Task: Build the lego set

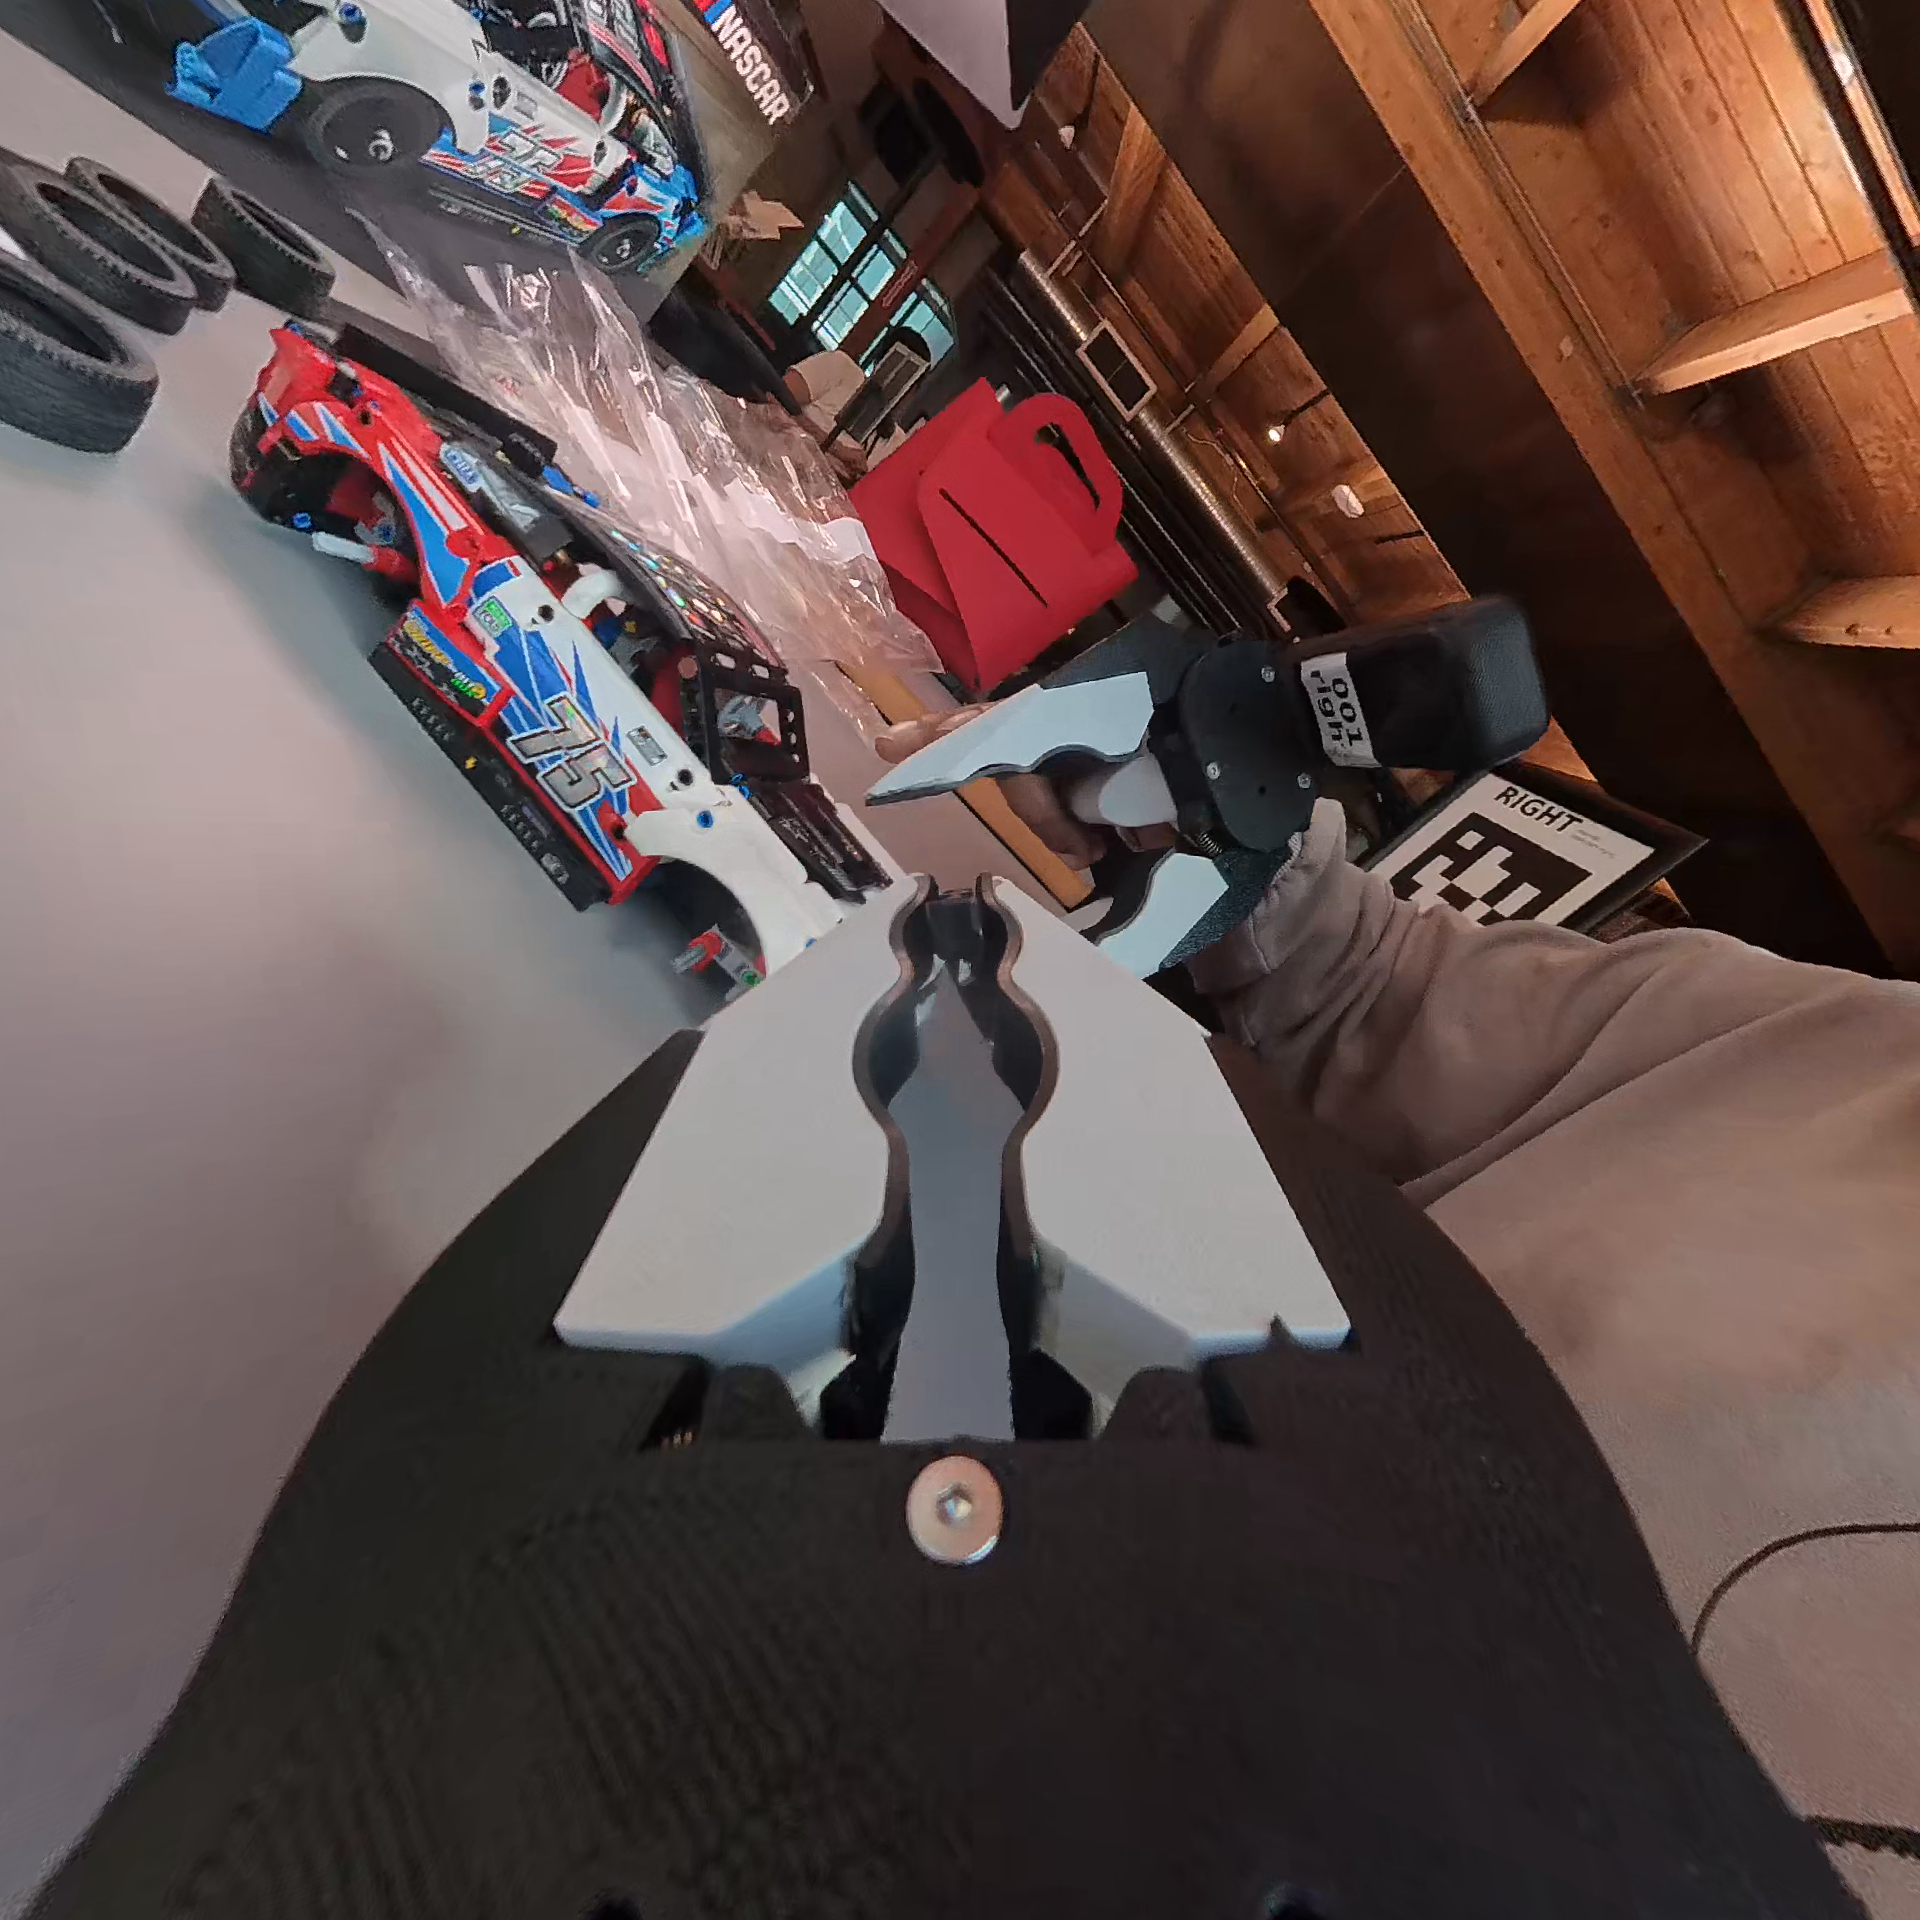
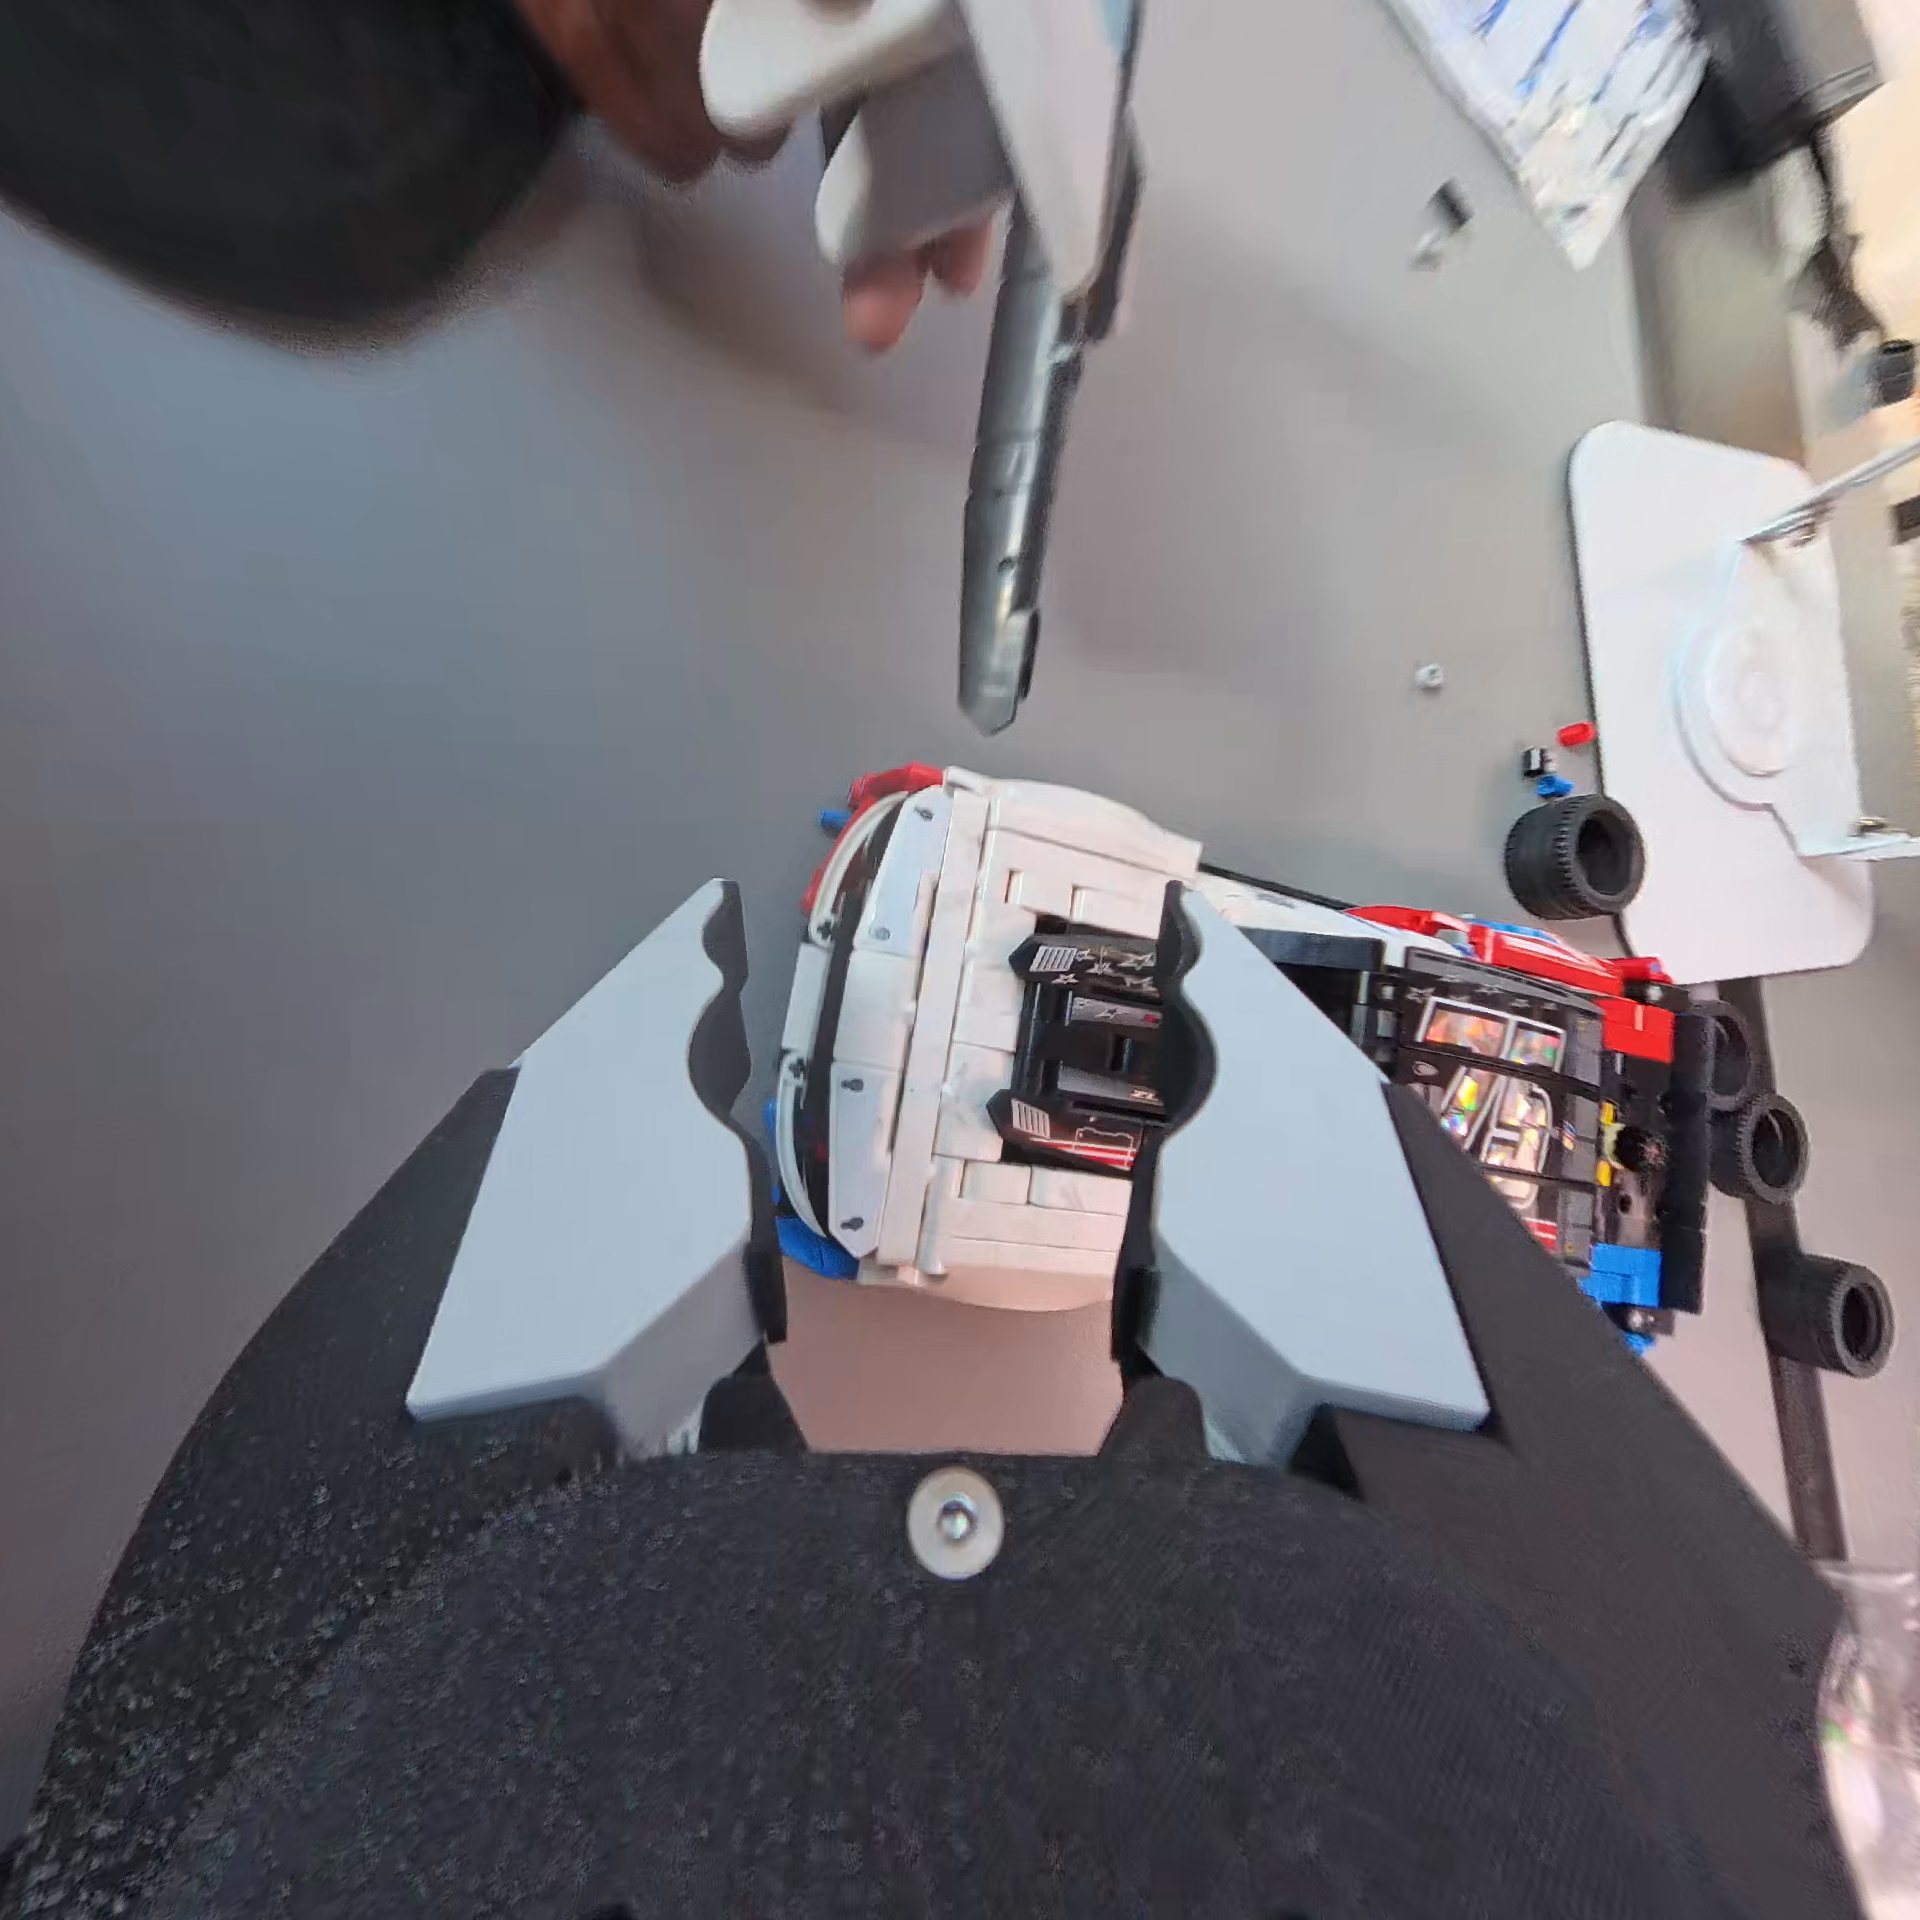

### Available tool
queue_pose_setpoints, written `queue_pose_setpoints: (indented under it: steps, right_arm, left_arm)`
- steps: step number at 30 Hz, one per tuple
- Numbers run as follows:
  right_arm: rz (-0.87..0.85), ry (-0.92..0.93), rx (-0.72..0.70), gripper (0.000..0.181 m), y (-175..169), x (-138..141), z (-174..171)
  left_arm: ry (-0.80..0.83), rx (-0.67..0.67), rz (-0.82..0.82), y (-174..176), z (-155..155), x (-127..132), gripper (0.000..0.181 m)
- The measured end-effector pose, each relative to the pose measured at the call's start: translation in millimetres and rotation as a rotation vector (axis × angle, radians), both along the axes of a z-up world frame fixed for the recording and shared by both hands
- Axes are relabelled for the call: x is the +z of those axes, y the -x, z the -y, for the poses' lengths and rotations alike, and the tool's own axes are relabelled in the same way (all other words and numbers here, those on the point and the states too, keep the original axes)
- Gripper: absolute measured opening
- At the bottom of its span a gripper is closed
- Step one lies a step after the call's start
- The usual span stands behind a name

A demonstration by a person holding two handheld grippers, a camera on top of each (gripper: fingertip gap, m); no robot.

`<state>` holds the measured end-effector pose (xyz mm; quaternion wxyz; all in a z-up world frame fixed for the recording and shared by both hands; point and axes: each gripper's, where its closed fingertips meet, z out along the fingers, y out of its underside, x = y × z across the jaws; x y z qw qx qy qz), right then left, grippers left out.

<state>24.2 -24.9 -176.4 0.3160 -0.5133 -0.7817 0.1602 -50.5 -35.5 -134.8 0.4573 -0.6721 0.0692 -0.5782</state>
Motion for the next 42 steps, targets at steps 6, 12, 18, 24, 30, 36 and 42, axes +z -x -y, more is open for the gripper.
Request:
queue_pose_setpoints:
  steps: [6,12,18,24,30,36,42]
  right_arm:
    - [-0.266,-0.122,-0.103,0.042,-1,23,13]
    - [-0.268,-0.216,-0.104,0.014,-7,0,29]
    - [-0.267,-0.191,-0.091,0.011,-11,0,30]
    - [-0.288,0.117,-0.103,0.011,-18,-3,41]
    - [-0.275,0.234,-0.090,0.011,-26,-10,44]
    - [-0.229,0.296,-0.047,0.011,-31,-24,50]
    - [-0.160,0.341,-0.037,0.011,-36,-37,56]
  left_arm:
    - [0.010,-0.009,-0.011,-37,6,7,0.005]
    - [0.024,-0.048,-0.082,-64,17,-6,0.006]
    - [0.053,-0.067,-0.092,-66,18,-15,0.007]
    - [-0.049,-0.064,-0.172,-60,21,-11,0.011]
    - [-0.469,-0.058,-0.635,-55,33,-17,0.054]
    - [-0.631,-0.142,-0.981,-65,41,-60,0.046]
    - [-0.712,-0.132,-1.098,-67,37,-67,0.026]
